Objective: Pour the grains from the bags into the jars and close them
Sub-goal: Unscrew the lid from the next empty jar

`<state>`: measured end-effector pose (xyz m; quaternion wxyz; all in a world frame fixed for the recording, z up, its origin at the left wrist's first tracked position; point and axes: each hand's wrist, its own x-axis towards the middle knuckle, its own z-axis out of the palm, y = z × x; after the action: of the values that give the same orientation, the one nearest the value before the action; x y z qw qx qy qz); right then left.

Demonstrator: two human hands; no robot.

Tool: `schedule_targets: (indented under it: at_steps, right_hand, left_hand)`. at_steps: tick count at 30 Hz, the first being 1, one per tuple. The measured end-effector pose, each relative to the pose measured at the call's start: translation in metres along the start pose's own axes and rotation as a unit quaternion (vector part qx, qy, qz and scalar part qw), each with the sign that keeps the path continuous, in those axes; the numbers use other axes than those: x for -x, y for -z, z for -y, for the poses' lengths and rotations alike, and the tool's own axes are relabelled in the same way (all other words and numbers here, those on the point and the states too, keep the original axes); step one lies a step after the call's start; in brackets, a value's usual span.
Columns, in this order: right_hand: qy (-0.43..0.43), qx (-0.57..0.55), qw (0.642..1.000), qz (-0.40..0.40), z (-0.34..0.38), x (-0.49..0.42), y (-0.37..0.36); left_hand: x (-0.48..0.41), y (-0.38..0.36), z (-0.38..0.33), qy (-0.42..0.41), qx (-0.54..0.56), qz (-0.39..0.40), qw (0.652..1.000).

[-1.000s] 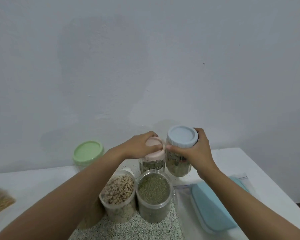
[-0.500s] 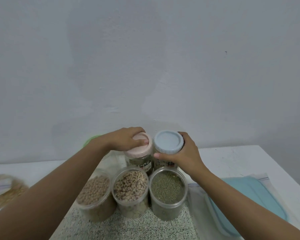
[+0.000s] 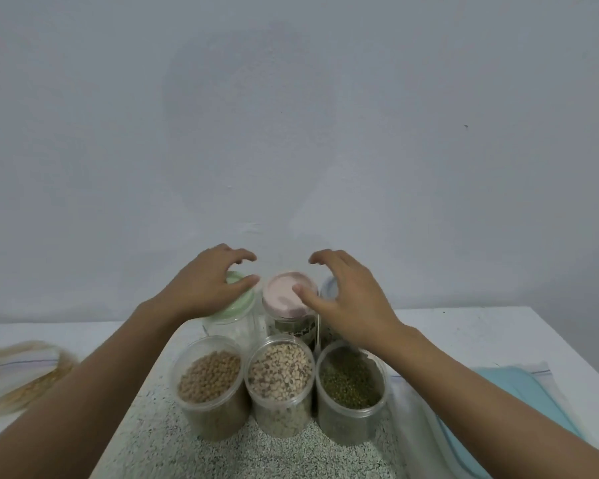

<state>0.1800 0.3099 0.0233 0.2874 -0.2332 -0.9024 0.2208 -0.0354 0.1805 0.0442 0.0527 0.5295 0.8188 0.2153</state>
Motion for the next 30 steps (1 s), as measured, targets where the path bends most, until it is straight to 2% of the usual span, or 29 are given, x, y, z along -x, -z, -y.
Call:
schedule_targets:
  at_steps: [2,4,8,10,15,19,25,30]
  right_hand:
    - [0.048,0.023,0.998,0.039,0.019,-0.009,-0.010]
    - [0.094,0.060,0.991,0.077,0.034,-0.018,-0.024]
    - [0.126,0.181,0.965,0.144,0.052,-0.026,-0.058]
    - [0.139,0.190,0.959,0.158,0.062,-0.028,-0.070]
    - [0.152,0.052,0.981,0.110,0.090,-0.036,-0.078]
    - [0.150,-0.082,0.979,0.111,0.137,-0.030,-0.081]
    - [0.143,-0.100,0.965,0.194,0.199,0.013,-0.103]
    - [0.130,-0.005,0.959,0.251,0.222,0.055,-0.124]
  left_hand:
    - [0.011,0.000,0.014,0.087,0.047,-0.010,0.995]
    - [0.022,-0.006,0.025,0.160,0.138,0.013,0.977]
    - [0.040,-0.021,0.043,0.176,0.287,-0.049,0.940]
    - [0.051,-0.016,0.052,0.190,0.319,-0.093,0.924]
    - [0.079,0.025,0.057,0.120,0.261,-0.189,0.939]
    - [0.117,0.067,0.058,0.098,0.227,-0.233,0.940]
    - [0.190,0.086,0.077,0.143,0.286,-0.186,0.929]
    - [0.241,0.060,0.105,0.153,0.321,-0.117,0.927]
